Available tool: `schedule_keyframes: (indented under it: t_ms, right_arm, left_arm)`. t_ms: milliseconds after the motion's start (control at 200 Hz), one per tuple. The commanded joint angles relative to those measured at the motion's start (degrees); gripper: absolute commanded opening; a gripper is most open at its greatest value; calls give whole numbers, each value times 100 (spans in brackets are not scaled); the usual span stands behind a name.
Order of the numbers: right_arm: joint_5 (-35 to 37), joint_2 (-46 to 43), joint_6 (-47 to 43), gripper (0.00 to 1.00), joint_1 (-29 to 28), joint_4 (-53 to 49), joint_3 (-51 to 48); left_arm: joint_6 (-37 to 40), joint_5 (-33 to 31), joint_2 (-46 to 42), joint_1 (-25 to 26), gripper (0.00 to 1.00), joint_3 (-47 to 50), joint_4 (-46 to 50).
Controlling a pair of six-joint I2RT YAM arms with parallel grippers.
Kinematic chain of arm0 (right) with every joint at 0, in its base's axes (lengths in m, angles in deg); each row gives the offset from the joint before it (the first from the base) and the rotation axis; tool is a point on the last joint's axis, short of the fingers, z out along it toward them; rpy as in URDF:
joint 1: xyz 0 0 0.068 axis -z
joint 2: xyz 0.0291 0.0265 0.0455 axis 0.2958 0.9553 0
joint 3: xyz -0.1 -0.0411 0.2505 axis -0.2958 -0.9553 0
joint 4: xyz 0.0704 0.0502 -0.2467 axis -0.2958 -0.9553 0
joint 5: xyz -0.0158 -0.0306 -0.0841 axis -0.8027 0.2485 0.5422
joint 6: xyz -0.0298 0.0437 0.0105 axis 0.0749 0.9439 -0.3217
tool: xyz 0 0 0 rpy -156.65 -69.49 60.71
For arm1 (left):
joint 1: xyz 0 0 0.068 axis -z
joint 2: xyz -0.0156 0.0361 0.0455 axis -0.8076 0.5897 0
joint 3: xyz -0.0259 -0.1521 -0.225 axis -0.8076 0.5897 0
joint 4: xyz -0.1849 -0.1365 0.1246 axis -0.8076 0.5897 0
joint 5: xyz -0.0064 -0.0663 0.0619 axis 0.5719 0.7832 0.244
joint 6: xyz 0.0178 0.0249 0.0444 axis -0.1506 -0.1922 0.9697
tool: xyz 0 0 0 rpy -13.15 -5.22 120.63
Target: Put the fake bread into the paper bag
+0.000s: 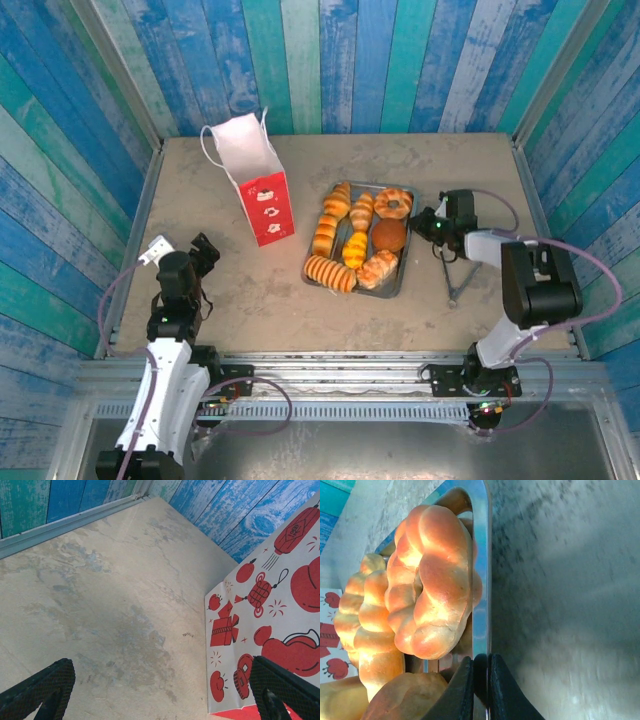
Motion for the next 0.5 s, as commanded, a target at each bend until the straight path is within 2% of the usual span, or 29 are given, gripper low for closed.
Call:
schedule_keyframes:
  t_ms: [0, 371, 496]
  right_arm:
    - [-250, 548, -384, 1, 154, -333, 687]
    - [-476, 2197, -933, 1, 213, -1576, 3202]
    - [-263, 2425, -925, 2, 222, -1700, 3433]
  left_arm:
    - [108, -53, 32, 11, 94, -190, -81]
    - [140, -55, 127, 15, 94, -223, -83]
    - [177, -3, 152, 7, 94, -298, -81]
